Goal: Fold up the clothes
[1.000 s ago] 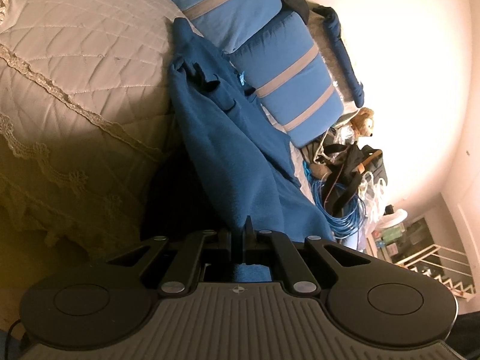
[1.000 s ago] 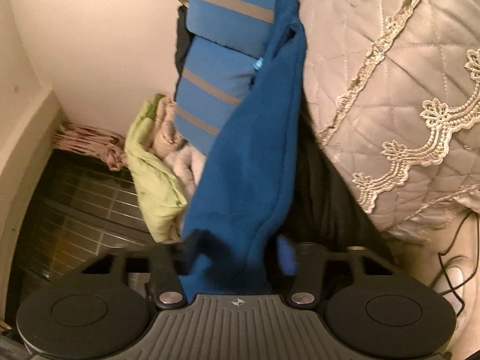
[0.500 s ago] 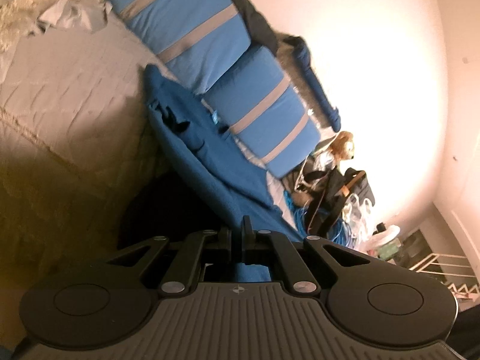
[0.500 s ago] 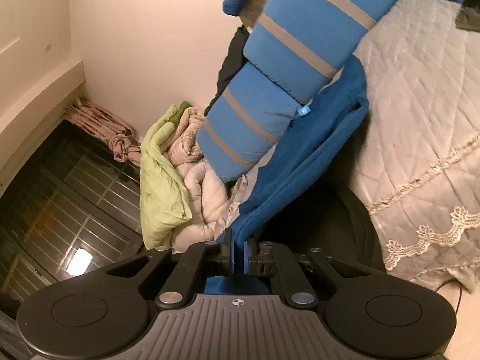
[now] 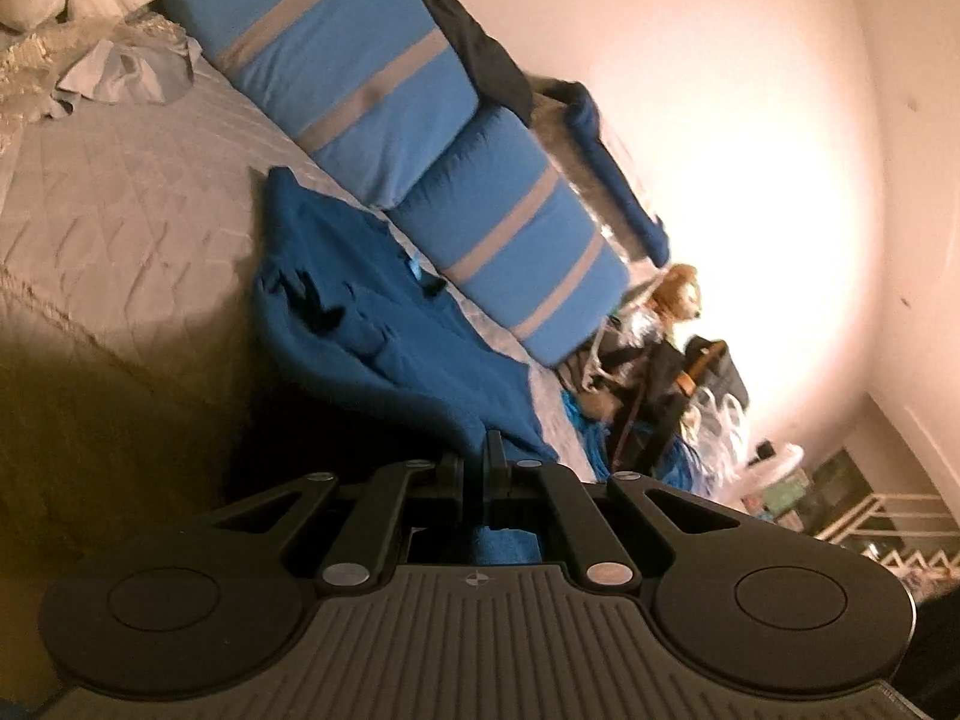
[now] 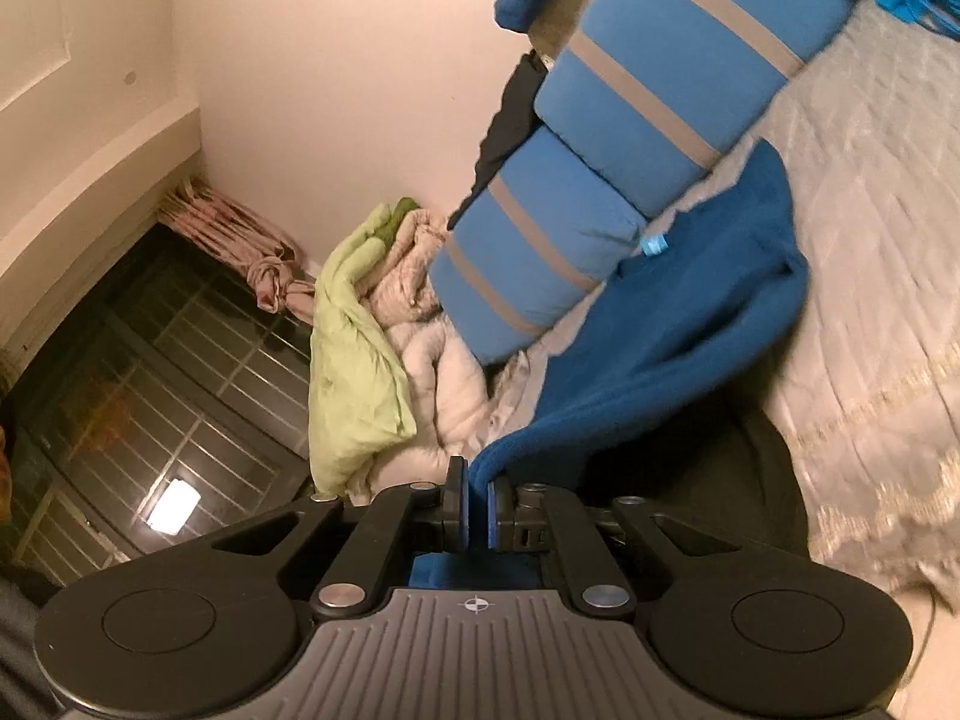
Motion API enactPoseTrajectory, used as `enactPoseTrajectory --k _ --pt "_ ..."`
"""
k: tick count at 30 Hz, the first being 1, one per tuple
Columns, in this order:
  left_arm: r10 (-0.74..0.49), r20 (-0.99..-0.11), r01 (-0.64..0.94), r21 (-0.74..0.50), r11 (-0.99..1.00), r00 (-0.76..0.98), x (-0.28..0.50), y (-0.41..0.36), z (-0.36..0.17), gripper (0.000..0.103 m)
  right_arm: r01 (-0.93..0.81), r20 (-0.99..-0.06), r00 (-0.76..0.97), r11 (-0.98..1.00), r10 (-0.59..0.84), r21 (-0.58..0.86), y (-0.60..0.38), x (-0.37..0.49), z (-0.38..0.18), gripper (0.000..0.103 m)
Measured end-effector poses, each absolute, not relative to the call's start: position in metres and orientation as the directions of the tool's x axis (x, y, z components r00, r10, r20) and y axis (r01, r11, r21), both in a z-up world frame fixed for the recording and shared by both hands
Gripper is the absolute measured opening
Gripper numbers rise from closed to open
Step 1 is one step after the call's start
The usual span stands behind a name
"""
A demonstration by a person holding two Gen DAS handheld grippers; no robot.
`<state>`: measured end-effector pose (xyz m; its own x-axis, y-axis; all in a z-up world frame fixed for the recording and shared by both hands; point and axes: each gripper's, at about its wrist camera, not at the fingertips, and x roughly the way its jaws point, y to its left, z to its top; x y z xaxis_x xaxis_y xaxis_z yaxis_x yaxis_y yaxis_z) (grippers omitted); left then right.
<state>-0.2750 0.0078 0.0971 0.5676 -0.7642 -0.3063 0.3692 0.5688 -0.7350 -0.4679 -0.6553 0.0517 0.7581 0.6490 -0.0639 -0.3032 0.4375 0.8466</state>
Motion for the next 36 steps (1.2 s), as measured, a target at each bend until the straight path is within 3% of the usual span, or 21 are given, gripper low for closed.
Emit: enactPoseTrajectory --k 36 --pt "-0.742 -0.231 0.407 -0.715 0.568 0.629 -0.131 -0.034 0.156 0.005 -0.172 -0.169 0.884 0.639 0.436 0.749 -0.675 -0.304 0.126 0.008"
